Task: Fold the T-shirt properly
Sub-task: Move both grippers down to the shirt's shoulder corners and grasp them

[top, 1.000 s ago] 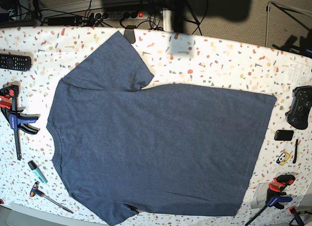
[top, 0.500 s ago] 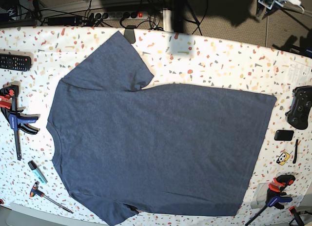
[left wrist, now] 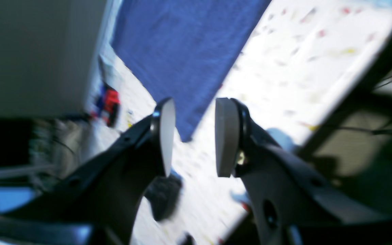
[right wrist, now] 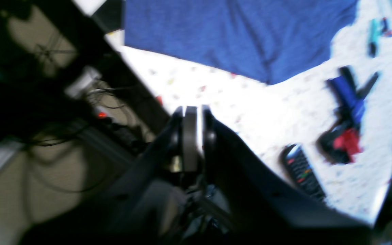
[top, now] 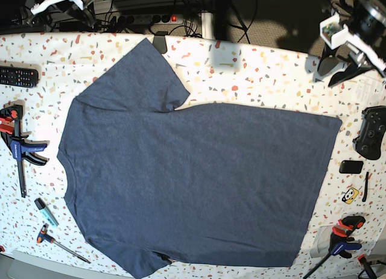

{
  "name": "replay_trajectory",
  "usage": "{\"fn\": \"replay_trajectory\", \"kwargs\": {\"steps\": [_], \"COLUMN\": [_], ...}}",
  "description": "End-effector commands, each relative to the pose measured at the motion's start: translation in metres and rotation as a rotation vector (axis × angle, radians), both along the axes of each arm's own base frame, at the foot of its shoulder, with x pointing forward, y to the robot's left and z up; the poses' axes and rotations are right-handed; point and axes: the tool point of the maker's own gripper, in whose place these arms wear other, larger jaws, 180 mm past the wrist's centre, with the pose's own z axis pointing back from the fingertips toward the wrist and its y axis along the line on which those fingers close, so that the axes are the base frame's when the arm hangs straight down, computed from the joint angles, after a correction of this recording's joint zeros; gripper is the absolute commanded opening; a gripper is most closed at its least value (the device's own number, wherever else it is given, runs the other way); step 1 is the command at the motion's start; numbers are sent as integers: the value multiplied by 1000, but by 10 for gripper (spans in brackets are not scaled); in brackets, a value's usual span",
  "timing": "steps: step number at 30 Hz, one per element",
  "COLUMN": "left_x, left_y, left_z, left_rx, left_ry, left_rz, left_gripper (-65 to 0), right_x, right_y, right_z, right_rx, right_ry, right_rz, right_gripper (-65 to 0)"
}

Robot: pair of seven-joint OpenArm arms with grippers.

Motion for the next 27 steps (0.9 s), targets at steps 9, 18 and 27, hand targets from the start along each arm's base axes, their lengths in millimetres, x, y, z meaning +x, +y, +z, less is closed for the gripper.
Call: {"fn": "replay_trajectory", "kwargs": {"steps": [9,18,27], "left_x": [52,110,126], "left_y": [14,42,71], "left_z": [-44,-87,-132], "left_rx": [87,166,336], "left_ry": [2,37,140], "left_rz": [-25,20,-18], "left_gripper": [-454,-454,-454], "right_x": [38,44,42], "right_y": [4,4,-3], "right_z": [20,22,18], "right_rx": [-26,-27,-54], "right_ry": [-149,-168,-141], "right_rz": [48,46,16], "right_gripper": [-438,-438,-438]}}
